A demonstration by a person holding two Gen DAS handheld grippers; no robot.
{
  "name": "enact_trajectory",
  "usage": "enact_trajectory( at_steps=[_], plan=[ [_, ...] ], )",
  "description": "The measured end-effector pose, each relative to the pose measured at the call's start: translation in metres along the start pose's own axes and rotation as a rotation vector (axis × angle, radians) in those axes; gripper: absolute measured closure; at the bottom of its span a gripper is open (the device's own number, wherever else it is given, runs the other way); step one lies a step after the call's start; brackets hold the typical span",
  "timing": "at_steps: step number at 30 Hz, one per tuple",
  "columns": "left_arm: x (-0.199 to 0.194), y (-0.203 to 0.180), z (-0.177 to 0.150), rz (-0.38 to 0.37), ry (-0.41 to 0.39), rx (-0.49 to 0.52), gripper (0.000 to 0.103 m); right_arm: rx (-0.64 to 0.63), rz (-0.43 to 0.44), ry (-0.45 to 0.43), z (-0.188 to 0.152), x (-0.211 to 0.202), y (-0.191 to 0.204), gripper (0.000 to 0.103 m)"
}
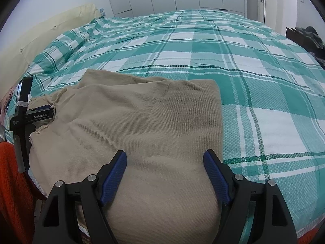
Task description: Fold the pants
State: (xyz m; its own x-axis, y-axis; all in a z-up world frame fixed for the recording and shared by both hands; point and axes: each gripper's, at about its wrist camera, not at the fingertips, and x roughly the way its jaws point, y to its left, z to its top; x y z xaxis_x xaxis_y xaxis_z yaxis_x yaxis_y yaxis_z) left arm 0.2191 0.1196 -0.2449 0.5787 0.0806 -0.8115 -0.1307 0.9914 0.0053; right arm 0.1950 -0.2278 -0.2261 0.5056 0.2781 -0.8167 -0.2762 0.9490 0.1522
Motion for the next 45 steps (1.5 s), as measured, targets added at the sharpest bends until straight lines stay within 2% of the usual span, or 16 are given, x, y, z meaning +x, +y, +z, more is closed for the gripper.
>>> enact_trajectory(
  at_steps=[45],
  plan=[
    [0.0003, -0.0009, -0.0011, 0.002, -0.002, 0.0, 0.0, -0.004, -0.001, -0.006, -0.002, 0.0005, 0.0022, 0.022]
  ],
)
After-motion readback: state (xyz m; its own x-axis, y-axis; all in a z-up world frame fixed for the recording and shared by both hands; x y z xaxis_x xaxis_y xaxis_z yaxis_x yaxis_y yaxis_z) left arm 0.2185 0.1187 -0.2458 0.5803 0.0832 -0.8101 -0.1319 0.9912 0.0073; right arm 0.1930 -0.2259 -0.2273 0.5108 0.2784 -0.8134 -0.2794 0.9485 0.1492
